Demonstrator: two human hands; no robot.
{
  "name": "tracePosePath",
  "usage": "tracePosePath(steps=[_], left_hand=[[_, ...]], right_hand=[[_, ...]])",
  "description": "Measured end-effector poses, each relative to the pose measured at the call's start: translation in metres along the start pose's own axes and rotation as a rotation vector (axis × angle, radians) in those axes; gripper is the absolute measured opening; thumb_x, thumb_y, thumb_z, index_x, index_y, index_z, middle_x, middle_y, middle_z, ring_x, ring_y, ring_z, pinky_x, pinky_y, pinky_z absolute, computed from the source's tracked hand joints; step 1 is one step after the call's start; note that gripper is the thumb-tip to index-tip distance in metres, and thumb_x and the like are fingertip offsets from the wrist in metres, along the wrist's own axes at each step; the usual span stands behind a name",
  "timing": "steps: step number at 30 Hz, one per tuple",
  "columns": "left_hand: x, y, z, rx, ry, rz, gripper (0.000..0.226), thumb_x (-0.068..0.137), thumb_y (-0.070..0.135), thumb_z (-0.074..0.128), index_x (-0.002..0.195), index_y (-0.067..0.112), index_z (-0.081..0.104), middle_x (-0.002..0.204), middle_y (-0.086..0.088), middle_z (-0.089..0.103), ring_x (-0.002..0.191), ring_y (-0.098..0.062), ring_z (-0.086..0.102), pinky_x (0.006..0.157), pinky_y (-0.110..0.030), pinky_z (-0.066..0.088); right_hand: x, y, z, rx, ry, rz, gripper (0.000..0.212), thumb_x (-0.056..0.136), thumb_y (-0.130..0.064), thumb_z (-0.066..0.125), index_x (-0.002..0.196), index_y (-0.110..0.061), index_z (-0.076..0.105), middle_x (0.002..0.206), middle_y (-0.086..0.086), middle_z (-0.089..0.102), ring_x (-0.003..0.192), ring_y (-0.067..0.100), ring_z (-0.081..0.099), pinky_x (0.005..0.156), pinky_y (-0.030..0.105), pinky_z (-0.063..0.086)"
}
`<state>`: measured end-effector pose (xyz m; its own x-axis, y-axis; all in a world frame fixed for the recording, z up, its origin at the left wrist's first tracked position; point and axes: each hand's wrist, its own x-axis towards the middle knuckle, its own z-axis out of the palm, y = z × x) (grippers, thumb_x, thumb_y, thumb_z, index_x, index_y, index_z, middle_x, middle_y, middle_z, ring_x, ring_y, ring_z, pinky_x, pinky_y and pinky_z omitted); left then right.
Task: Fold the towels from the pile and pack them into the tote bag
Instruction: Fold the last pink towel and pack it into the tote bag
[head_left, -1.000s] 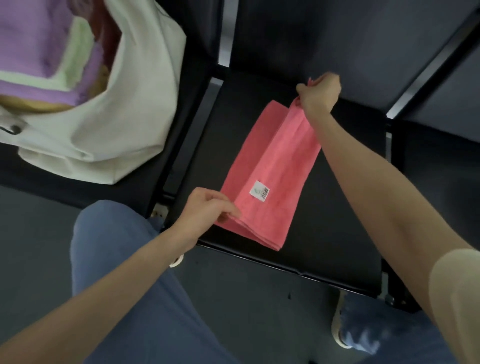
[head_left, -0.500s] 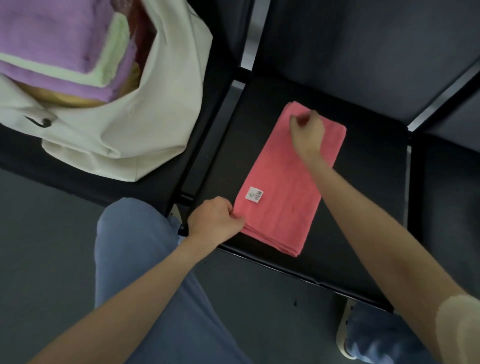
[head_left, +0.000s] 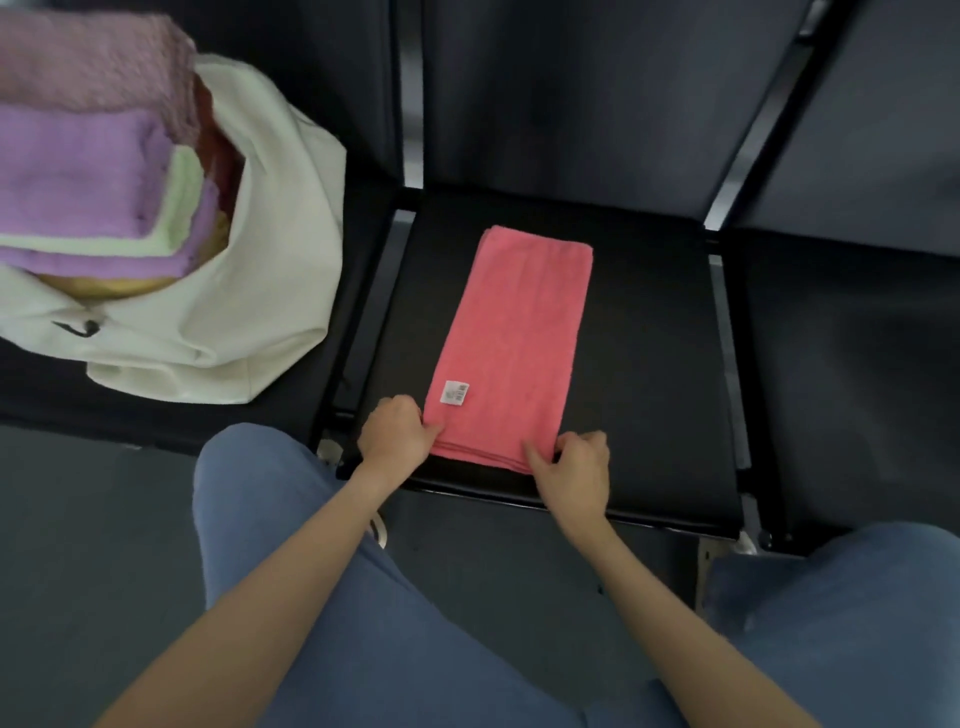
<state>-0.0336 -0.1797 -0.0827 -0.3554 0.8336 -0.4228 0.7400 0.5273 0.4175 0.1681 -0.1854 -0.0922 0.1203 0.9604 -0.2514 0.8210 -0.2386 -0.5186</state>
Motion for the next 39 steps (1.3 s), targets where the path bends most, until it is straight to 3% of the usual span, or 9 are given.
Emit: tracePosePath(steps=[6,10,13,18,25,30,33,35,39], left_hand=[[-0.038,0.014,0.005,-0.168,-0.040,-0.039,0.012,0.083,0.017,0.061,0.078,0.013,0.052,0.073,-0.001,0.057,0.064,-0.017,0.055,0.051,-0.027,0.040],[-0.064,0.012,0.001,-0.567,-0.103,-0.159,0.011,0.086,0.006,0.062,0.088,0.008,0.051,0.081,-0.014,0.064,0.056,-0.020,0.065,0.049,-0.030,0.055],[-0.080,0.015,-0.012,-0.820,-0.127,-0.183,0.023,0.087,0.002,0.063,0.103,0.014,0.051,0.068,-0.008,0.063,0.046,-0.015,0.061,0.043,-0.024,0.050],[-0.078,0.026,-0.036,-1.205,-0.295,-0.282,0.006,0.088,0.006,0.062,0.093,0.005,0.066,0.073,-0.010,0.067,0.057,-0.014,0.066,0.055,-0.023,0.055],[-0.024,0.044,-0.032,-1.713,-0.317,-0.471,0.028,0.088,0.002,0.057,0.113,-0.009,0.060,0.109,-0.026,0.068,0.095,-0.032,0.071,0.085,-0.038,0.058],[0.004,0.049,-0.011,-1.615,-0.185,-0.473,0.031,0.089,0.002,0.055,0.118,-0.008,0.056,0.113,-0.028,0.065,0.097,-0.032,0.069,0.075,-0.035,0.058],[0.006,0.052,0.001,-1.500,-0.085,-0.383,0.040,0.089,-0.001,0.058,0.127,-0.005,0.048,0.113,-0.029,0.064,0.098,-0.032,0.068,0.086,-0.038,0.056],[0.002,0.051,0.006,-1.232,-0.015,-0.209,0.064,0.086,0.003,0.065,0.143,0.009,0.037,0.107,-0.016,0.068,0.095,-0.022,0.069,0.090,-0.033,0.055],[-0.011,0.034,0.004,-0.285,0.048,0.432,0.058,0.081,0.015,0.068,0.136,0.020,0.051,0.120,0.002,0.065,0.109,-0.010,0.062,0.092,-0.019,0.048]], right_hand=[[-0.014,0.012,-0.021,0.389,-0.126,0.103,0.020,0.086,-0.016,0.064,0.075,-0.010,0.049,0.067,0.002,0.055,0.058,0.014,0.051,0.052,0.027,0.039],[-0.029,0.026,-0.043,0.665,-0.224,0.184,0.020,0.089,-0.005,0.059,0.103,-0.009,0.045,0.075,0.010,0.061,0.050,0.012,0.056,0.046,0.020,0.046],[-0.035,0.028,-0.061,0.786,-0.261,0.168,0.018,0.089,-0.005,0.060,0.102,-0.013,0.053,0.069,0.006,0.060,0.046,0.008,0.054,0.044,0.018,0.042],[-0.021,0.016,-0.082,1.149,-0.389,0.277,0.009,0.089,-0.012,0.064,0.093,-0.006,0.069,0.080,0.007,0.072,0.068,0.013,0.068,0.057,0.019,0.051],[0.030,-0.004,-0.079,1.476,-0.427,0.420,0.025,0.087,-0.002,0.058,0.110,0.009,0.060,0.106,0.020,0.070,0.100,0.025,0.069,0.083,0.029,0.058],[0.053,-0.009,-0.062,1.505,-0.408,0.527,0.030,0.085,-0.002,0.057,0.113,0.010,0.058,0.110,0.022,0.068,0.099,0.026,0.069,0.085,0.031,0.057],[0.053,-0.007,-0.054,1.379,-0.361,0.420,0.035,0.085,0.001,0.060,0.118,-0.002,0.050,0.113,0.019,0.066,0.102,0.025,0.067,0.087,0.035,0.055],[0.049,-0.002,-0.053,1.129,-0.305,0.222,0.048,0.083,0.001,0.065,0.125,-0.015,0.047,0.113,0.010,0.064,0.104,0.020,0.065,0.088,0.035,0.056],[0.045,0.016,-0.053,0.401,-0.227,-0.315,0.048,0.077,0.000,0.067,0.121,-0.017,0.058,0.122,-0.003,0.059,0.115,0.014,0.057,0.097,0.024,0.046]])
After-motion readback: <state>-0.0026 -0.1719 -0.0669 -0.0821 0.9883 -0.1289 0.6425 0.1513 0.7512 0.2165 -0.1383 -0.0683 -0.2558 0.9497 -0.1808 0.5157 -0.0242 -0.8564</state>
